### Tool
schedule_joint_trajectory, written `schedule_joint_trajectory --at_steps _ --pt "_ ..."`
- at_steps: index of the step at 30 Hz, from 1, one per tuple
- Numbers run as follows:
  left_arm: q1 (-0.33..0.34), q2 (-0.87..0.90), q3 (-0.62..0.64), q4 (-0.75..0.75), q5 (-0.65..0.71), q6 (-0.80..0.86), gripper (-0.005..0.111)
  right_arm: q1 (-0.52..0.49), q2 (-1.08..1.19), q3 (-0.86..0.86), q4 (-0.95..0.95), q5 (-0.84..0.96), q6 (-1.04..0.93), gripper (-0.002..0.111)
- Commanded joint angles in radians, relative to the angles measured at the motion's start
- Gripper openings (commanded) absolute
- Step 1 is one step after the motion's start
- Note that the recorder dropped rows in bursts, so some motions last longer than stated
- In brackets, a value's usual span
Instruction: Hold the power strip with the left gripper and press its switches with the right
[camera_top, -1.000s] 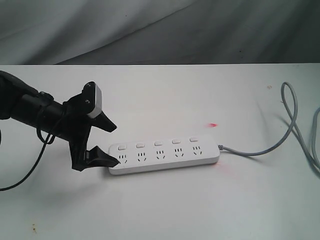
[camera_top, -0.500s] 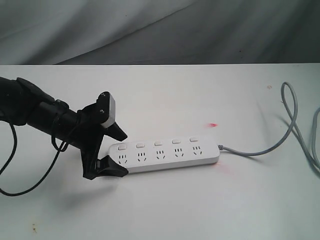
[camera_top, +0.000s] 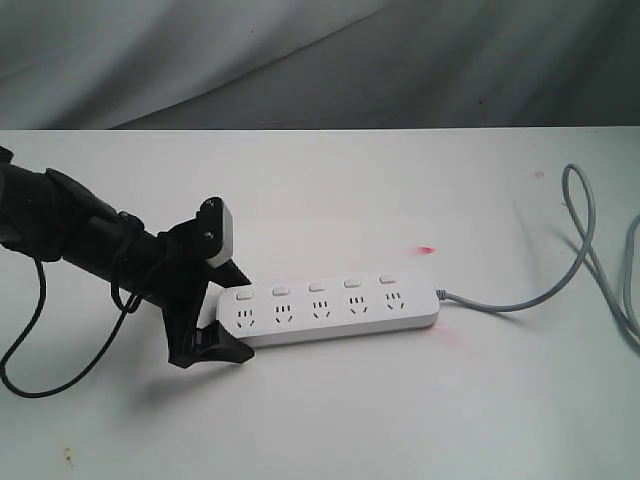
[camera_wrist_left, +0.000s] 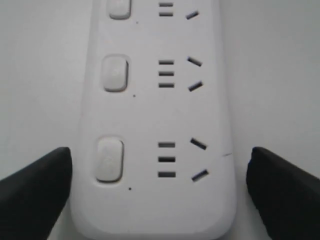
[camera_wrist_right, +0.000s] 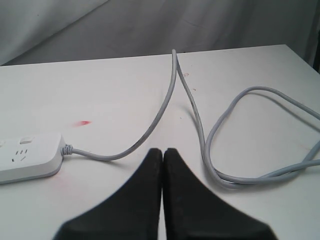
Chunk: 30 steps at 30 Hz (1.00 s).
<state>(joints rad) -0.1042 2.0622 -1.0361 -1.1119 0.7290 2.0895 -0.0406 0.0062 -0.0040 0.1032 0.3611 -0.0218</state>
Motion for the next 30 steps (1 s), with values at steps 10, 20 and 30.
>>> schedule_joint_trajectory --at_steps 10,20,30 --pt "-0.005 0.003 -0.004 -0.014 0.011 0.004 0.057 0.001 -0.006 0.004 0.005 -0.008 0.001 0.0" --pt "-0.005 0.003 -0.004 -0.014 0.002 0.004 0.013 0.001 -0.006 0.004 0.005 -0.008 0.001 0.0" --pt "-0.005 0.003 -0.004 -0.014 0.004 0.004 0.0 0.001 -0.006 0.004 0.005 -0.008 0.001 0.0"
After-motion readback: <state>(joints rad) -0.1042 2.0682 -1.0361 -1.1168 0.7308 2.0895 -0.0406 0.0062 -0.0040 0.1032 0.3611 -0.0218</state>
